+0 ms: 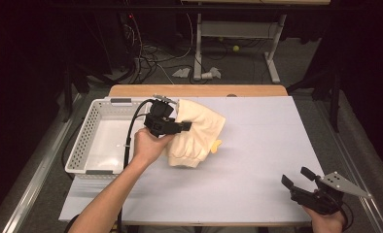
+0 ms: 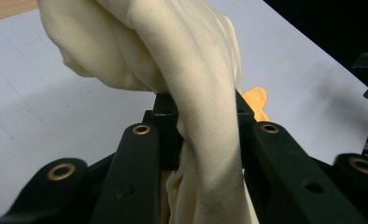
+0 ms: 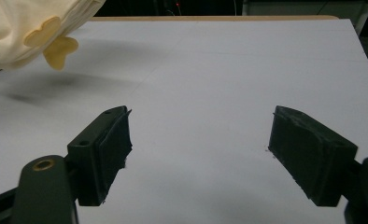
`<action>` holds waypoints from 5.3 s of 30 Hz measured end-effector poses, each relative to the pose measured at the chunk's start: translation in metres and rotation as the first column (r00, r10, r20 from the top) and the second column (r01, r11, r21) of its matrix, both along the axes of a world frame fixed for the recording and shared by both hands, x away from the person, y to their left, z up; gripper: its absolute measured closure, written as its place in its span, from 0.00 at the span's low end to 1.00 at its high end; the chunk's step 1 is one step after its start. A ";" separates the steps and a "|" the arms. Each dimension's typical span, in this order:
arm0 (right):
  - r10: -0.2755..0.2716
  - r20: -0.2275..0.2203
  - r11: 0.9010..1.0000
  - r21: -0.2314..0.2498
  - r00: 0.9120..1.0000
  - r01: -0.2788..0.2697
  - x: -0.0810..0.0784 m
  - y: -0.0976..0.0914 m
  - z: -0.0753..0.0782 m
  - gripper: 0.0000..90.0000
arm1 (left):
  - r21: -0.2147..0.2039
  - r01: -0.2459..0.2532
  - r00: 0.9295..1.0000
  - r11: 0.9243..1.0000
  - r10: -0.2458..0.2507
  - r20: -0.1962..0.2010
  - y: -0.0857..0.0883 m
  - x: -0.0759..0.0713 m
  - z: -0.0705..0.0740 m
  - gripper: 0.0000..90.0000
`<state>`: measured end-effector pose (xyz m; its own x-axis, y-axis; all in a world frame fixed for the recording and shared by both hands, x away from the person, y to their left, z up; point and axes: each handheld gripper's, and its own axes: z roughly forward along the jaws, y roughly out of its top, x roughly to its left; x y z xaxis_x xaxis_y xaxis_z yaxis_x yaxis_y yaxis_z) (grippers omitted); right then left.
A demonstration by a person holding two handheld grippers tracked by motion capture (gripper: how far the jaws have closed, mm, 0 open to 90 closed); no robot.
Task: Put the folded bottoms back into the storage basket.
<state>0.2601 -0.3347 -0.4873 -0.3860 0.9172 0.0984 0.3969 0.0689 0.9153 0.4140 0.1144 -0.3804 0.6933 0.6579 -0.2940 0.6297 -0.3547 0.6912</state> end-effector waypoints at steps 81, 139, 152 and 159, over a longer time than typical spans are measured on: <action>-0.005 -0.007 1.000 -0.004 1.000 0.005 0.001 0.001 -0.001 0.24 | -0.125 -0.159 0.986 0.979 0.163 0.024 0.109 -0.037 0.019 0.79; -0.008 -0.011 1.000 -0.006 1.000 0.008 0.002 0.001 -0.001 0.24 | -0.164 -0.346 0.934 0.924 0.355 0.033 0.190 -0.064 0.021 0.79; -0.012 -0.015 1.000 -0.005 1.000 0.012 0.002 0.001 -0.001 0.24 | -0.148 -0.408 0.908 0.901 0.418 0.042 0.210 -0.067 0.020 0.79; -0.015 -0.013 1.000 -0.005 1.000 0.015 0.002 0.001 -0.001 0.24 | -0.122 -0.428 0.900 0.896 0.434 0.033 0.211 -0.059 0.013 0.79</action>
<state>0.2621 -0.3335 -0.4879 -0.3712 0.9233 0.0992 0.4100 0.0671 0.9096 0.3553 0.3252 -0.3678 0.3667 0.8622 -0.3494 0.6617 0.0223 0.7495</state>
